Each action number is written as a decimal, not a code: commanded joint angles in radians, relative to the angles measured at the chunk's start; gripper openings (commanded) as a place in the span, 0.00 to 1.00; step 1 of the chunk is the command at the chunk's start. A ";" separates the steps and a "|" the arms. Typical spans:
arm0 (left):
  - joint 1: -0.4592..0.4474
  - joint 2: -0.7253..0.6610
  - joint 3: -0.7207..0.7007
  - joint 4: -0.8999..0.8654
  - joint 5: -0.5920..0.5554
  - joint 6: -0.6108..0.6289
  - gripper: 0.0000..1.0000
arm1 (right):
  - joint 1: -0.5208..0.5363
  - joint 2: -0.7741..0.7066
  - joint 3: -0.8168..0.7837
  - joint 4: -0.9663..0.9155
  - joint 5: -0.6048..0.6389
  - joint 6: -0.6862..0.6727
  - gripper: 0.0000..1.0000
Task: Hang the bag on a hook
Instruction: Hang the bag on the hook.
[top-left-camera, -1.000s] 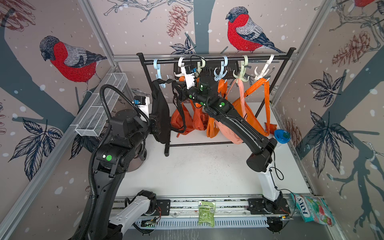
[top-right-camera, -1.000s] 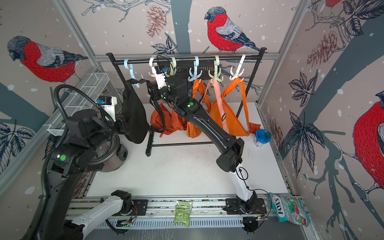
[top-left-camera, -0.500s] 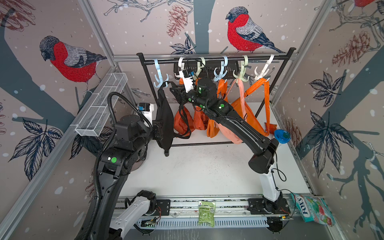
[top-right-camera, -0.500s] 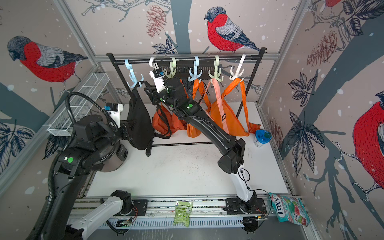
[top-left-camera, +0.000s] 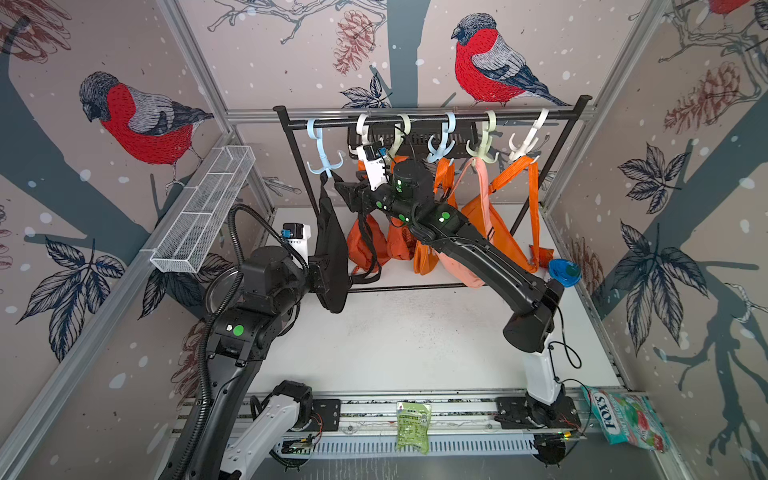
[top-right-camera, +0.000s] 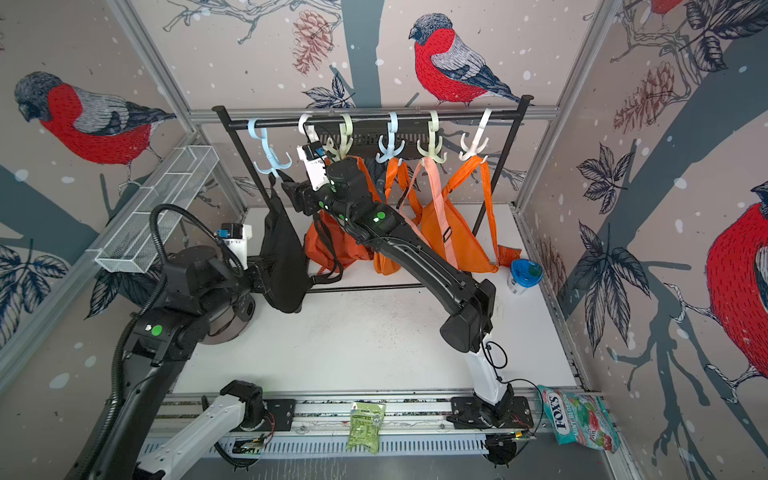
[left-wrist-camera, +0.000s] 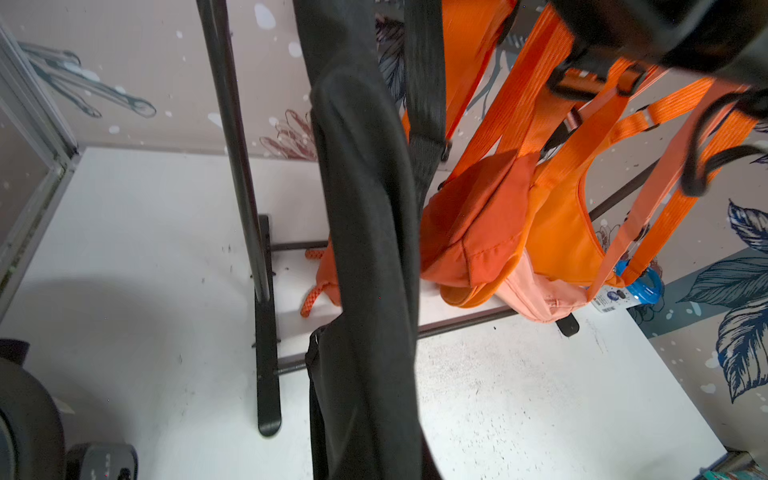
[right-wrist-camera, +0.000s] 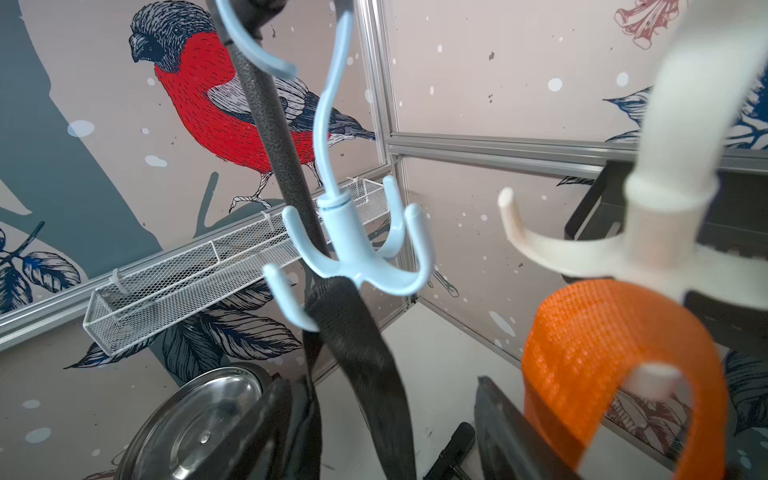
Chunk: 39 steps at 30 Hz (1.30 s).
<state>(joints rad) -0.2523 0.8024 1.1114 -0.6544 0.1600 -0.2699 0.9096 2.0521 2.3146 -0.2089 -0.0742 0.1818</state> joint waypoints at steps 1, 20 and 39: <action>0.001 -0.013 -0.048 0.075 0.029 -0.037 0.00 | 0.014 -0.038 -0.027 0.029 0.039 -0.030 0.73; 0.001 -0.068 -0.271 0.174 0.030 -0.084 0.00 | 0.052 -0.316 -0.394 0.136 0.117 -0.067 0.89; 0.001 -0.245 -0.255 0.276 -0.013 -0.017 0.79 | 0.011 -0.867 -1.148 0.267 0.309 -0.048 1.00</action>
<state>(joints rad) -0.2516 0.5823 0.8440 -0.4496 0.1532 -0.3305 0.9314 1.2369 1.2205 0.0036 0.1974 0.1276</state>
